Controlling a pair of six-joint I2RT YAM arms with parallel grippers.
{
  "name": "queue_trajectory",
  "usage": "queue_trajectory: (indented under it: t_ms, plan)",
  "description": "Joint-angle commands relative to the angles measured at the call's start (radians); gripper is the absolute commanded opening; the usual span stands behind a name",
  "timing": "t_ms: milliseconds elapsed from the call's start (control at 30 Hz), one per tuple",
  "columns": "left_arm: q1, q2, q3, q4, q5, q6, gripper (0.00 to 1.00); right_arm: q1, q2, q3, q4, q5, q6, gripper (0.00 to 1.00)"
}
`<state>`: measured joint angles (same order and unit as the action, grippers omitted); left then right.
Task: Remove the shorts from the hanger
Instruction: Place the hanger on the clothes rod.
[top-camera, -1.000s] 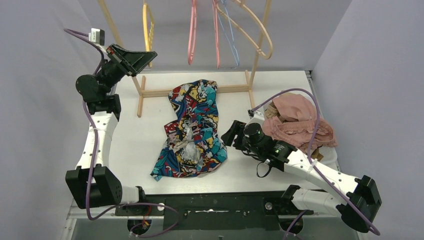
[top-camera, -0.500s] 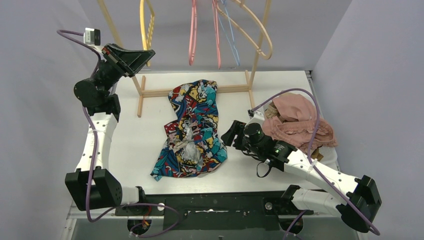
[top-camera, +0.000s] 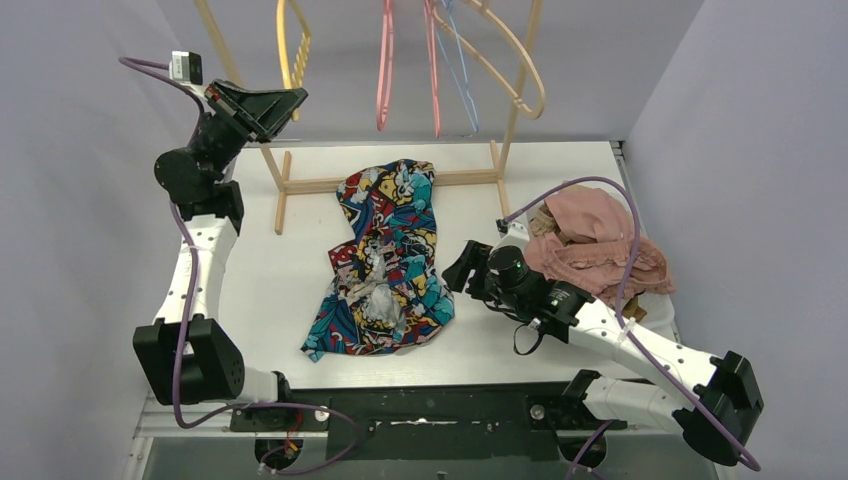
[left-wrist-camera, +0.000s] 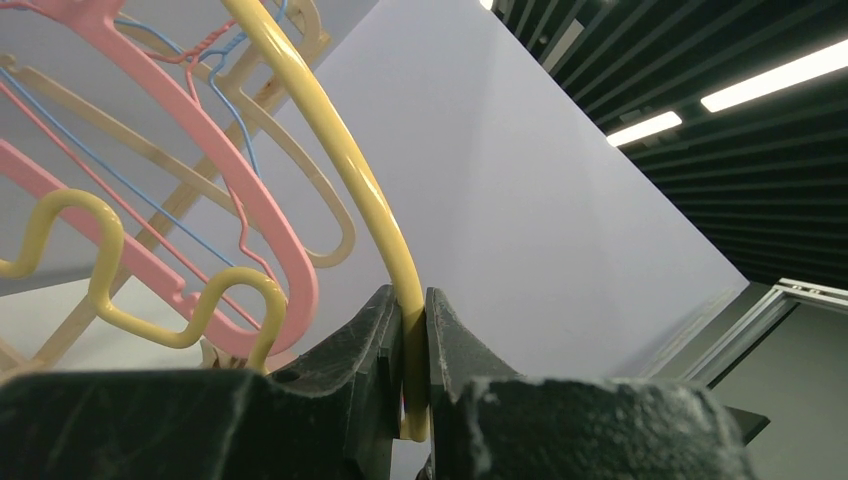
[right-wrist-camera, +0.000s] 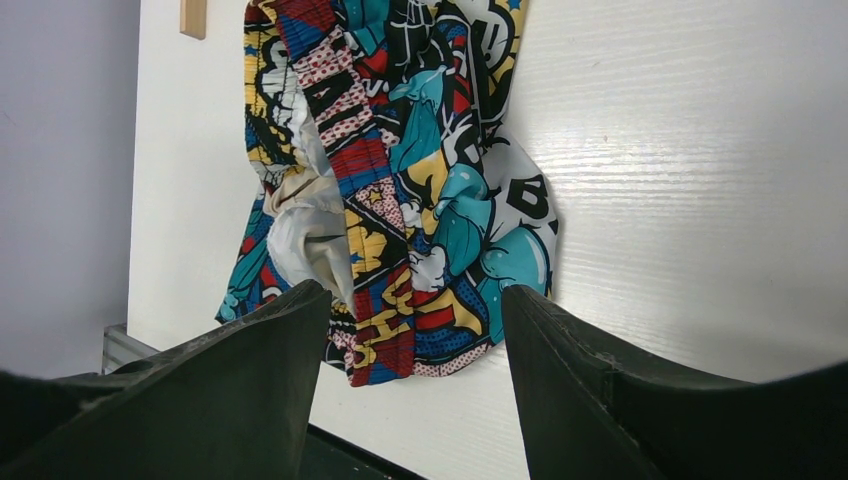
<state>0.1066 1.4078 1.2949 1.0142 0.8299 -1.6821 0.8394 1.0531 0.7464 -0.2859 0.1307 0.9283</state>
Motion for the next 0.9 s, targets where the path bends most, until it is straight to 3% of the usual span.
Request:
queue_trajectory:
  t_ms: [0,100,167,267,367,867]
  plan:
    - [0.004,-0.018,-0.001,0.092,-0.041,0.010,0.00,0.006,-0.034,0.025,0.028,0.023,-0.003,0.64]
    - [0.005,-0.035,-0.053,0.084,-0.038,0.029,0.00,0.006,-0.038,0.024,0.030,0.023,-0.004,0.65]
    - [0.005,-0.047,-0.084,0.078,-0.033,0.045,0.07,0.005,-0.039,0.025,0.035,0.019,-0.006,0.65]
    - [0.005,-0.046,-0.085,0.048,-0.025,0.074,0.00,0.005,-0.039,0.029,0.036,0.013,-0.009,0.66]
    - [0.005,-0.035,-0.066,0.024,-0.006,0.100,0.05,0.006,-0.037,0.033,0.035,0.009,-0.011,0.66]
    - [0.007,0.030,0.025,0.124,0.013,-0.008,0.02,0.006,-0.041,0.027,0.038,0.012,-0.007,0.66]
